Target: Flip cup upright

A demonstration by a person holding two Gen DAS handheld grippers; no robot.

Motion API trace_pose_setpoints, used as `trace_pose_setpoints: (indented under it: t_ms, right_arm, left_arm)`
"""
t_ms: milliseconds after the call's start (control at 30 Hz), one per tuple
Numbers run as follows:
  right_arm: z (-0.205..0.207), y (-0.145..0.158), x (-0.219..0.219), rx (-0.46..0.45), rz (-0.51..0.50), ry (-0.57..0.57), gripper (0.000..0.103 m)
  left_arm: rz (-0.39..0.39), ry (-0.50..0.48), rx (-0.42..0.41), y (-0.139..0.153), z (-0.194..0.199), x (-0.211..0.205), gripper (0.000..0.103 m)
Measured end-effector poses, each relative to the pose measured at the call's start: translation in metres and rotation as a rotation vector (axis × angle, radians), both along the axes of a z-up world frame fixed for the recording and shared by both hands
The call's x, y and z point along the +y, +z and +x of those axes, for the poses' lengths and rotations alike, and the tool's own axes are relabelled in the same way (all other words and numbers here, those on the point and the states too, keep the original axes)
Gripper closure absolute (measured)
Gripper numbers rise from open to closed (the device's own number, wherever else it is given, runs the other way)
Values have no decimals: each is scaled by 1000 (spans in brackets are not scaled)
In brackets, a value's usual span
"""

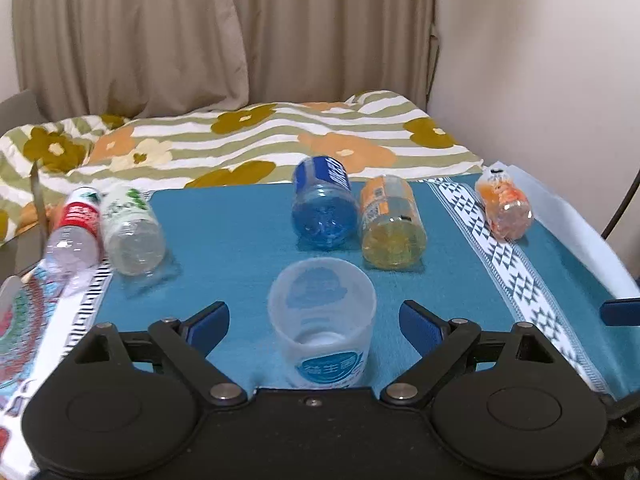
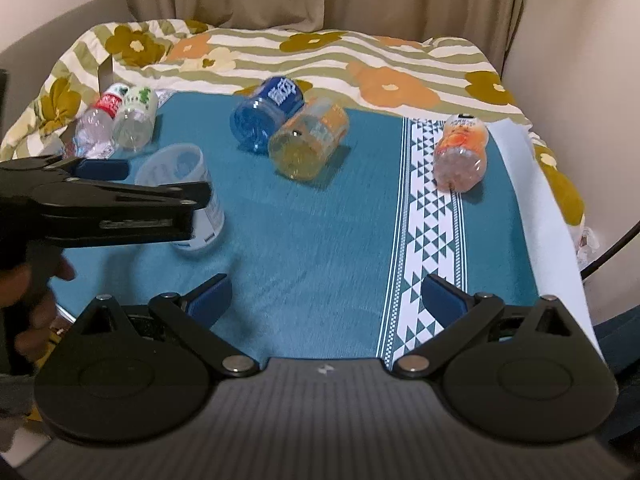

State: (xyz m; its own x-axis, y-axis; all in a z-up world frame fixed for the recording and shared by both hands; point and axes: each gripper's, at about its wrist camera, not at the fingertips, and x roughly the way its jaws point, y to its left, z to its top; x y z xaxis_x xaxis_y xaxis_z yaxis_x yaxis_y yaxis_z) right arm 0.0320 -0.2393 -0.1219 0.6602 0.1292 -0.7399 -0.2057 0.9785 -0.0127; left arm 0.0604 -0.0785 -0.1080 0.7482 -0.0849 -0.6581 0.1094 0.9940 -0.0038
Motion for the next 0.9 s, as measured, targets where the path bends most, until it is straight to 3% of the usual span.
trace_pose_setpoints:
  t_ms: [400,600,900]
  right_arm:
    - [4,61,9,34,22,-85,0]
    - [-1,78,18,54,1,-134,0]
    - [-14,76,32,67,-28,-160,0]
  left_arm:
    - [21,68,87,83,-30,47,1]
    - [87,60,106,92,-43,58,1]
    - [54,66,131,88,-52,72,1]
